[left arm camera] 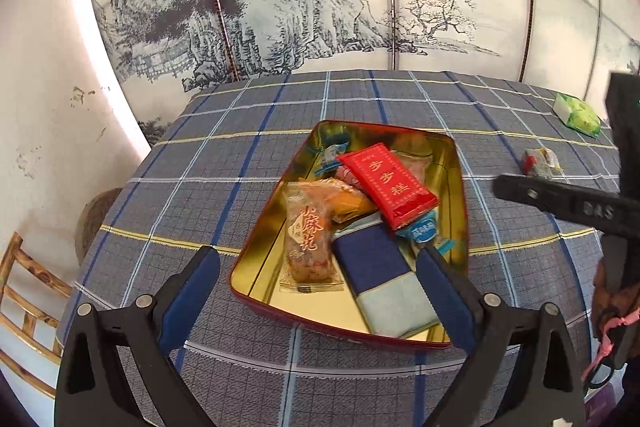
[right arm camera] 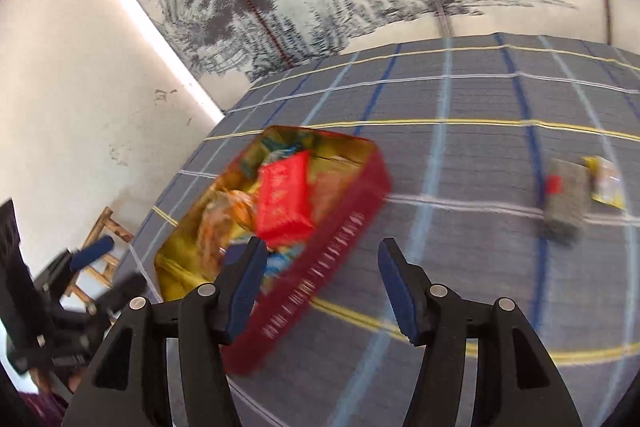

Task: Organize snacks
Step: 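Withdraw both grippers from the tin toward the grey block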

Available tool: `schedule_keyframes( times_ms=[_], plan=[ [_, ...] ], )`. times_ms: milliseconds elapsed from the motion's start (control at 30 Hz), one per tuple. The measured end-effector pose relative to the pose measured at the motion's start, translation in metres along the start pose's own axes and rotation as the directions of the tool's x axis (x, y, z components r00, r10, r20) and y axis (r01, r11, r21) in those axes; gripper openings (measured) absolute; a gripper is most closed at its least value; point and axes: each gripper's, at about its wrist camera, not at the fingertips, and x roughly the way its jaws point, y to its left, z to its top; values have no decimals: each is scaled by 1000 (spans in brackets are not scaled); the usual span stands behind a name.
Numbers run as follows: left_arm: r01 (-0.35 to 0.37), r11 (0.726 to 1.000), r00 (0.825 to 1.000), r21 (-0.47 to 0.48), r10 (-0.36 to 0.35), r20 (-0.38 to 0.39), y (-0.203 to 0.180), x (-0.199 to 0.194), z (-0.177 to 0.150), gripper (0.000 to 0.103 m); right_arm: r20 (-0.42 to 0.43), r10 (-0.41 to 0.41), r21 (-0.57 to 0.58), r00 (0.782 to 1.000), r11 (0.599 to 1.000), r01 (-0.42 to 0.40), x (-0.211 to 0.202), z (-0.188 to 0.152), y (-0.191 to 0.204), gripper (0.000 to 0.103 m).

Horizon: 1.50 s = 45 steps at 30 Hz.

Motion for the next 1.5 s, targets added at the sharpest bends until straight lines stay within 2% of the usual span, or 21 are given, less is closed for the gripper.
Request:
schedule_keyframes(
  times_ms=[167, 333, 500, 700, 967, 1067, 1200, 1300, 1500],
  plan=[
    [3, 999, 1000, 41, -4, 8, -24, -7, 5, 99, 46, -130, 35, 990, 991, 128, -50, -23, -53, 64],
    [16, 995, 1000, 98, -17, 7, -54, -12, 8, 100, 70, -281, 90, 957, 957, 274, -93, -46, -112, 68],
    [24, 988, 1000, 151, -25, 5, -82, -14, 13, 101, 79, -392, 177, 917, 910, 374, -128, -58, -163, 71],
    [35, 977, 999, 210, -35, -2, -114, -14, 18, 101, 73, -483, 220, 872, 861, 459, -156, -63, -199, 79],
    [70, 959, 997, 273, -62, -38, -157, -5, 23, 101, -1, -574, 241, 819, 795, 558, -161, -70, -240, 83],
    [96, 950, 995, 297, -82, -59, -173, 1, 25, 101, -21, -581, 257, 813, 783, 566, -162, -74, -252, 83],
    [165, 937, 983, 307, -133, -123, -194, 16, 28, 101, -9, -580, 261, 814, 785, 562, -163, -72, -258, 88],
    [208, 932, 972, 295, -164, -166, -207, 29, 34, 101, -7, -573, 259, 819, 790, 555, -161, -71, -259, 91],
    [245, 932, 961, 268, -198, -192, -227, 50, 49, 101, -8, -549, 242, 836, 810, 534, -157, -72, -256, 97]
  ],
)
